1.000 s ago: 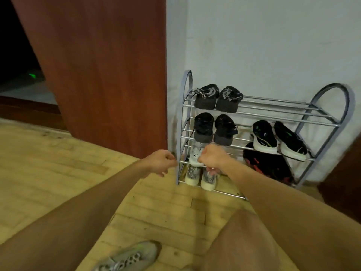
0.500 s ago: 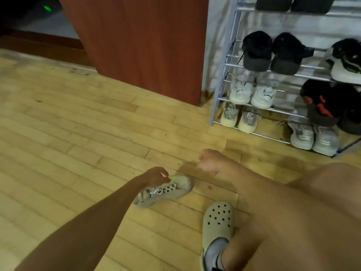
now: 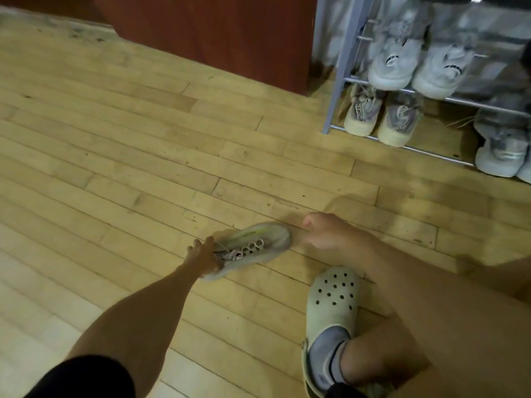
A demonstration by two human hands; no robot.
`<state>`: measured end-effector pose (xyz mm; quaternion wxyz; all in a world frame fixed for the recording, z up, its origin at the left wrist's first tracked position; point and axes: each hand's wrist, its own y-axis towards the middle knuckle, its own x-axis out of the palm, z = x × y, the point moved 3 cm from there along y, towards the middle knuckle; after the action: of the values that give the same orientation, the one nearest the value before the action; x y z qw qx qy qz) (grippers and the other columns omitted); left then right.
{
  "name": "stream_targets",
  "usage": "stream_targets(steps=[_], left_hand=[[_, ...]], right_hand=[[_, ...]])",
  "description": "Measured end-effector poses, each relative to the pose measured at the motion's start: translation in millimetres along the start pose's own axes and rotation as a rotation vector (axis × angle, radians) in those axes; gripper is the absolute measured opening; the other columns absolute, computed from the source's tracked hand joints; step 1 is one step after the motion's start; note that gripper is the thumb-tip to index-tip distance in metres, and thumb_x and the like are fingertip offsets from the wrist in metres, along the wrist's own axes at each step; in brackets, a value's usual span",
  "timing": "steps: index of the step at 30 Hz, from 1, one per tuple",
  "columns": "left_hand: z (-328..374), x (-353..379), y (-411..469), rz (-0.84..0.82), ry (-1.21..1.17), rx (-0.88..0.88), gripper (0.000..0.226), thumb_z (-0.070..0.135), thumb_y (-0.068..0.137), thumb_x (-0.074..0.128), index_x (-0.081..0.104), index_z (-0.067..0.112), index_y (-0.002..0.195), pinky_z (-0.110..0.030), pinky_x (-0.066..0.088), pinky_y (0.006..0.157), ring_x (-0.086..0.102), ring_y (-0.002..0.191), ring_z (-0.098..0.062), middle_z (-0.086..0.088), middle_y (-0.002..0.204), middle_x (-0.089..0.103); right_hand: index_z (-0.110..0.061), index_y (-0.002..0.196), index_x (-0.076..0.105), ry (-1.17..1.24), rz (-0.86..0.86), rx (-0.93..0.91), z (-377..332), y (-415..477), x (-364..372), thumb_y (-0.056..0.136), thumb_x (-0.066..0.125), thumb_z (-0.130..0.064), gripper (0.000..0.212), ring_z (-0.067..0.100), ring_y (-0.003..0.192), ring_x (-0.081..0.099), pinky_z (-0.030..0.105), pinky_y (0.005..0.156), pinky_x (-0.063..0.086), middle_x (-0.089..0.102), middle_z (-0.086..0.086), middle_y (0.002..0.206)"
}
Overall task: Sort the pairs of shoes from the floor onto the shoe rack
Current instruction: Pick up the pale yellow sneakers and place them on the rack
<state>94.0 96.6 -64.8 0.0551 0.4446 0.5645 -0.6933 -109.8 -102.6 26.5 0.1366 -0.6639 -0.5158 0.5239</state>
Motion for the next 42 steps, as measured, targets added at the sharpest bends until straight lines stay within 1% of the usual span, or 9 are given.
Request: stream_targets(steps=[8, 12, 16, 20, 23, 27, 30, 37, 42], left_hand=[[-2.1, -11.2, -21.1, -0.008, -0.071, 0.016, 0.058, 0.032, 0.074, 0.078, 0.059, 0.014, 0.126, -0.037, 0.053, 0.091, 0.058, 0.112, -0.027, -0.009, 0.122, 0.06], [18.2, -39.9, -51.4, -0.005, -0.351, 0.056, 0.059, 0.028, 0.074, 0.08, 0.056, 0.016, 0.127, -0.038, 0.06, 0.07, 0.066, 0.084, -0.028, -0.011, 0.108, 0.061], [52.2, -80.4, -83.8, 0.038, -0.741, 0.21, 0.059, 0.025, 0.076, 0.078, 0.05, 0.015, 0.127, -0.041, 0.061, 0.068, 0.067, 0.09, -0.028, -0.01, 0.118, 0.062], [96.5, -127.8, -125.7, 0.032, -0.886, 0.408, 0.055, 0.03, 0.078, 0.077, 0.055, 0.009, 0.124, -0.033, 0.061, 0.061, 0.069, 0.081, -0.025, -0.015, 0.115, 0.068], [129.8, -156.1, -163.0, 0.074, -0.917, 0.536, 0.051, 0.029, 0.08, 0.075, 0.057, 0.008, 0.122, -0.035, 0.06, 0.066, 0.067, 0.081, -0.024, -0.015, 0.111, 0.069], [178.2, -184.3, -215.4, 0.106, -0.915, 0.687, 0.042, 0.029, 0.082, 0.072, 0.061, 0.009, 0.117, -0.036, 0.06, 0.072, 0.069, 0.087, -0.028, -0.015, 0.108, 0.071], [217.2, -203.4, -256.7, 0.138, -0.902, 0.792, 0.033, 0.027, 0.085, 0.07, 0.065, 0.013, 0.114, -0.038, 0.06, 0.075, 0.07, 0.095, -0.031, -0.012, 0.107, 0.072], [304.9, -224.4, -336.5, 0.095, -0.782, 0.88, 0.026, 0.023, 0.083, 0.072, 0.069, 0.011, 0.106, -0.027, 0.059, 0.061, 0.073, 0.077, -0.016, -0.005, 0.094, 0.075], [377.9, -194.3, -369.0, 0.018, -0.679, 0.902, 0.025, 0.017, 0.082, 0.073, 0.069, 0.003, 0.103, -0.025, 0.056, 0.05, 0.071, 0.071, -0.02, -0.009, 0.091, 0.074]], right_hand=[[-0.01, 0.128, 0.054, -0.059, 0.007, 0.003, -9.0, -16.4, -3.9, 0.094, 0.046, -0.015, 0.036, 0.026, 0.111, 0.058, 0.036, 0.093, 0.05, 0.059, 0.011, 0.125], [-0.008, 0.119, 0.06, -0.027, 0.051, 0.007, -19.5, -33.6, -11.2, 0.095, 0.05, -0.02, 0.028, 0.025, 0.1, 0.064, 0.034, 0.082, 0.051, 0.064, 0.011, 0.111], [-0.01, 0.119, 0.06, 0.033, 0.07, -0.003, -30.5, -56.7, -31.8, 0.094, 0.052, -0.028, 0.032, 0.025, 0.094, 0.062, 0.031, 0.074, 0.053, 0.062, 0.009, 0.116], [-0.009, 0.119, 0.058, 0.141, 0.198, -0.049, -40.6, -91.6, -68.0, 0.093, 0.054, -0.041, 0.041, 0.025, 0.098, 0.059, 0.035, 0.085, 0.052, 0.06, 0.007, 0.114], [-0.01, 0.102, 0.058, 0.186, 0.305, -0.091, -40.6, -121.1, -105.0, 0.092, 0.052, -0.049, 0.04, 0.022, 0.086, 0.058, 0.032, 0.073, 0.049, 0.061, 0.006, 0.1], [-0.009, 0.117, 0.061, 0.313, 0.463, -0.228, -28.2, -169.4, -155.6, 0.092, 0.058, -0.039, 0.039, 0.023, 0.096, 0.064, 0.036, 0.084, 0.054, 0.066, 0.004, 0.112], [-0.011, 0.117, 0.061, 0.402, 0.606, -0.277, -4.2, -201.3, -187.4, 0.088, 0.066, -0.033, 0.037, 0.019, 0.092, 0.061, 0.029, 0.073, 0.05, 0.064, 0.001, 0.105], [-0.012, 0.121, 0.066, 0.636, 0.647, -0.376, 78.3, -275.5, -238.8, 0.091, 0.065, -0.027, 0.033, 0.022, 0.105, 0.066, 0.038, 0.096, 0.053, 0.071, 0.002, 0.113], [-0.01, 0.117, 0.066, 0.662, 0.66, -0.228, 178.2, -316.5, -245.5, 0.095, 0.056, -0.035, 0.034, 0.016, 0.087, 0.066, 0.036, 0.089, 0.054, 0.067, -0.001, 0.095]])
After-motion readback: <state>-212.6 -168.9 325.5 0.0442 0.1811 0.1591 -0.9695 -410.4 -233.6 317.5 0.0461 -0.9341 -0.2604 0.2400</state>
